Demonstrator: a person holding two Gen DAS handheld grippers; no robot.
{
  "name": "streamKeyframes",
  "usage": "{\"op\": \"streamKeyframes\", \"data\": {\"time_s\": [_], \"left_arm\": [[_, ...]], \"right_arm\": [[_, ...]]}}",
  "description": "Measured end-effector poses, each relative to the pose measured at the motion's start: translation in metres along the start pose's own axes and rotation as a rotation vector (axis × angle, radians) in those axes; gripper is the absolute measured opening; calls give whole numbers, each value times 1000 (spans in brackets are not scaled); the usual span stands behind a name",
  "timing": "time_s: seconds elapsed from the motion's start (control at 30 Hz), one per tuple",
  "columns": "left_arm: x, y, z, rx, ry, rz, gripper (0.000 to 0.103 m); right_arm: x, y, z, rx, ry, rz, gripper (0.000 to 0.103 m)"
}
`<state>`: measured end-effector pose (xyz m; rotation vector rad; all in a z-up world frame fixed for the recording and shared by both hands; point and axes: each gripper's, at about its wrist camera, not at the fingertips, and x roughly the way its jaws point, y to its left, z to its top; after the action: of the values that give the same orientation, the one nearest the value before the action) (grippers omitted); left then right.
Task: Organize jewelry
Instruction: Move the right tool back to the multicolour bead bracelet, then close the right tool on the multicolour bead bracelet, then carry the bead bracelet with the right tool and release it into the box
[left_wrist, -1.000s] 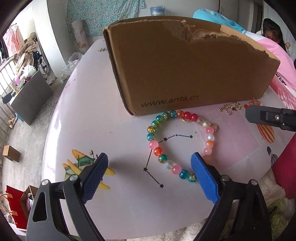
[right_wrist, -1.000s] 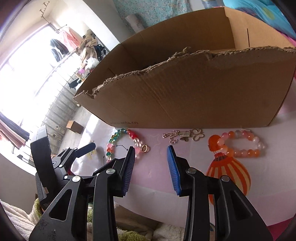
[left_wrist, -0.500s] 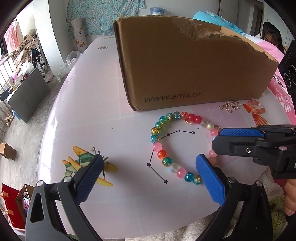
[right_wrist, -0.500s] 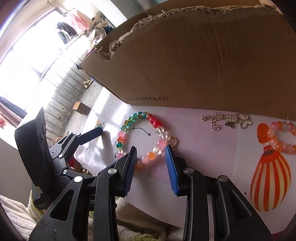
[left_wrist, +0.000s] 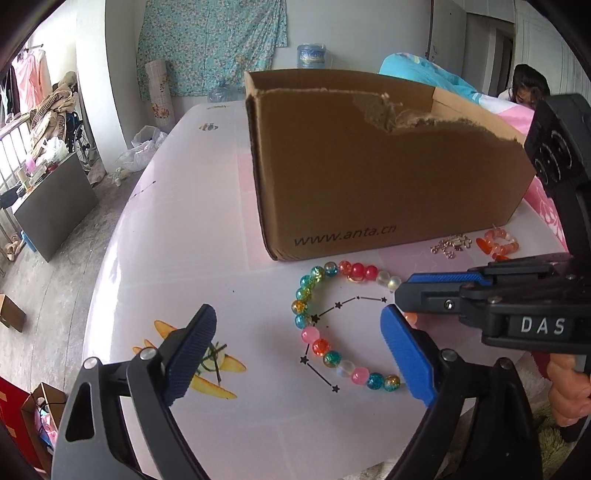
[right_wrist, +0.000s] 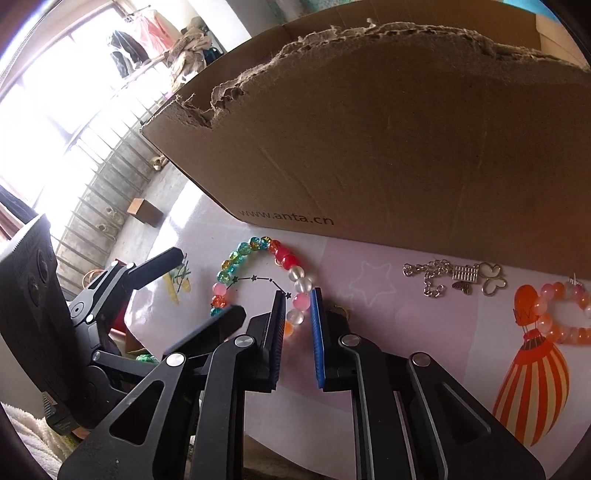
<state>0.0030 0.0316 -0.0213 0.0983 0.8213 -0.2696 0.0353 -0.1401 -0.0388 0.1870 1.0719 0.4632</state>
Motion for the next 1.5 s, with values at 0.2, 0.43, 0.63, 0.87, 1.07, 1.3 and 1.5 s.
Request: {"op": "streamKeyframes", "data": {"time_s": [0.2,0.43,0.63,0.87,1.07,1.3,1.5], "left_arm": [[20,0,7,40,41,15,50],[20,-7,7,61,33,-25,9],[-4,-4,10,25,-20,-103,9],[-23,0,15,-15,-64,-146,9],[-44,-1,22,-23,-112,-202,9],[-93,4,48,-20,-277,-333,9],[-120,7,97,1,-387,-398,9]], "right_arm": [[0,1,-1,-24,-11,-32,10],[-2,-2,-1,-36,-25,-34,8],[-25,-6,-4,-23,-81,14,7],[-41,-18,-6,13,-101,56,7],[-59,-16,-8,12,-130,90,7],[-99,-3,0,-19,-243,138,7],[-127,10,31,-60,-343,169,7]]}}
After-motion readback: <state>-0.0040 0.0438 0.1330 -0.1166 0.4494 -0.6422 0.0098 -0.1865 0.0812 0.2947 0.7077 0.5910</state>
